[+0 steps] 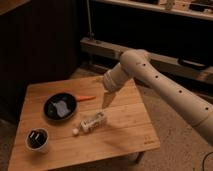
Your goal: Stand the bottle upright
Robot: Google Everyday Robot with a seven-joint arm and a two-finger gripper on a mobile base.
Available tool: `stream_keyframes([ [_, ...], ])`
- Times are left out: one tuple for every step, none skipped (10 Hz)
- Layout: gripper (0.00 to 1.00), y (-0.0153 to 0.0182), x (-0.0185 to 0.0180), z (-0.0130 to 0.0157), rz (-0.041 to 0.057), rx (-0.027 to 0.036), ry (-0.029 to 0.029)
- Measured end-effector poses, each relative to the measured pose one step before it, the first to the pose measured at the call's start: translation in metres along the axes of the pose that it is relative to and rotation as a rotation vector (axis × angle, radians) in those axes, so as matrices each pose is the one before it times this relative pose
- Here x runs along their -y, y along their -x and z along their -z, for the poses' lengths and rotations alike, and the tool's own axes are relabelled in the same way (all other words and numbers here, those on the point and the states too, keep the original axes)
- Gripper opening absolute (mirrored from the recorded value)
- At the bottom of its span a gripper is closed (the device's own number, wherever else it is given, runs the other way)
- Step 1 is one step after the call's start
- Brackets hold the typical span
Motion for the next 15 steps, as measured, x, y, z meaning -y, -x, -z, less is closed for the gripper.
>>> stream_keyframes([
  [0.8, -0.00477, 0.00551, -0.0072, 0.02054, 0.00661, -0.02037],
  [0.8, -0.00767, 0.00643, -0.01014, 0.02948, 0.00898, -0.02774],
  [0.8, -0.00692, 0.00431, -0.00857, 0.02411, 0.00631, -0.02219],
  [0.8, -0.00561, 0.00346, -0.00727, 0.01961, 0.00687, -0.01818],
  [0.8, -0.00626, 0.00436, -0.00881, 0.02199, 0.00923, -0.02188],
  [0.8, -0.00849, 0.00454, -0.01157, 0.02874, 0.01409, -0.02721],
  [0.8, -0.00765, 0.0032, -0.01085, 0.02424, 0.01582, -0.0241],
  [0.8, -0.00491, 0.00219, -0.00769, 0.01397, 0.01359, -0.01808],
  [0.8, -0.00856, 0.0031, -0.01457, 0.0218, 0.02509, -0.0311],
  [0.8, -0.00821, 0.00199, -0.01583, 0.01628, 0.02924, -0.03001],
  [0.8, -0.00349, 0.00078, -0.00824, 0.003, 0.01602, -0.01342],
  [0.8, -0.00385, 0.001, -0.01433, -0.00901, 0.02629, -0.02085],
  [0.8, -0.00242, 0.00001, -0.01093, -0.0144, 0.01755, -0.01466],
  [0.8, -0.00146, -0.00008, -0.01256, -0.02377, 0.01675, -0.01237],
  [0.8, -0.00285, -0.00121, -0.01828, -0.02846, 0.01082, -0.00889],
])
